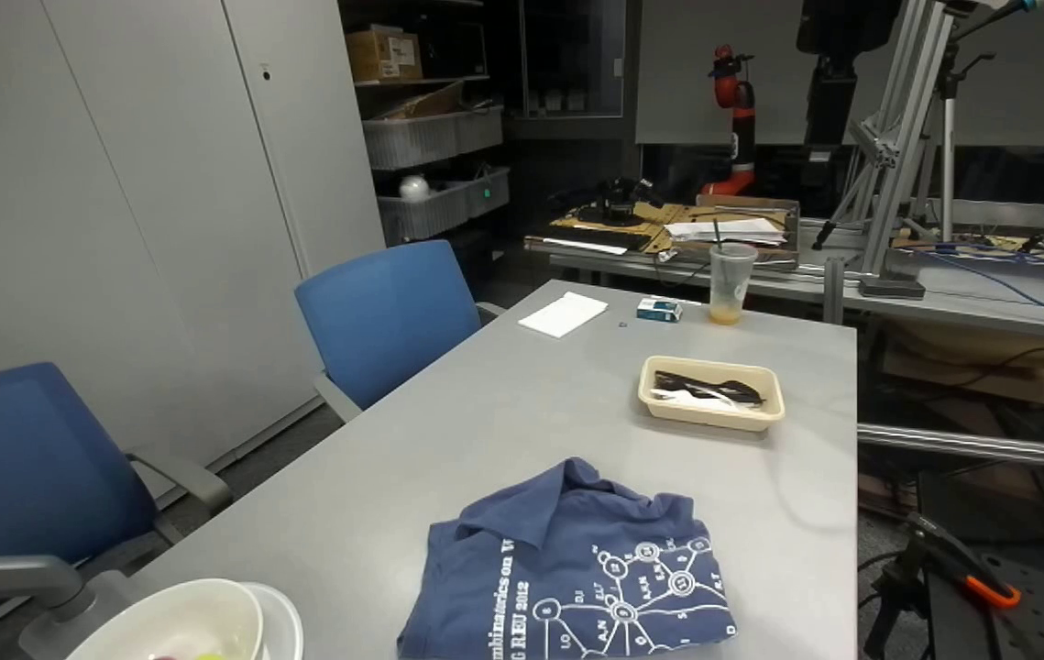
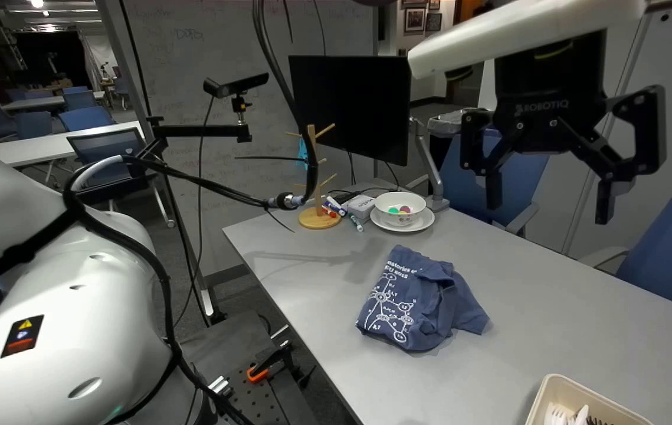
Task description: Unfold the blue shirt
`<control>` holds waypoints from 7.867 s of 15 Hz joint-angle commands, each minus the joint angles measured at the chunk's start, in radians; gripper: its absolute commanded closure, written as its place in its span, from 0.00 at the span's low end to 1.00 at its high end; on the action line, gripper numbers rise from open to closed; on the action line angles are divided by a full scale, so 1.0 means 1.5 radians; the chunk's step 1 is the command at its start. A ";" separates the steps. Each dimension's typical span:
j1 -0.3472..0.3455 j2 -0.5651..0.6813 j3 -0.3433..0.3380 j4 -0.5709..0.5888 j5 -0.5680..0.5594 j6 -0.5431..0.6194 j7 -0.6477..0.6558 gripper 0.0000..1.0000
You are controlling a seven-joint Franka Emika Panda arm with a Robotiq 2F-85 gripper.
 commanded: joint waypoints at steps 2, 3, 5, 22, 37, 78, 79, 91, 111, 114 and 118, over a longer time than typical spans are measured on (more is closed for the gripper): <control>0.002 0.000 -0.001 0.002 0.000 -0.002 0.000 0.00; 0.002 0.000 -0.001 0.002 0.000 -0.002 0.000 0.00; 0.002 0.000 -0.001 0.002 0.000 -0.002 0.000 0.00; 0.081 0.045 0.036 -0.027 0.140 0.013 0.001 0.00; 0.118 0.106 0.080 -0.037 0.180 0.096 -0.003 0.00; 0.045 0.636 0.198 0.159 0.219 0.413 -0.195 0.42; 0.042 0.640 0.200 0.163 0.220 0.412 -0.197 0.51; 0.036 0.556 0.247 0.150 0.264 0.365 -0.184 0.99; 0.183 0.338 0.298 0.062 0.478 0.104 -0.233 0.71; 0.193 0.337 0.297 0.051 0.487 0.096 -0.233 0.50; 0.194 0.334 0.292 0.052 0.481 0.098 -0.231 0.19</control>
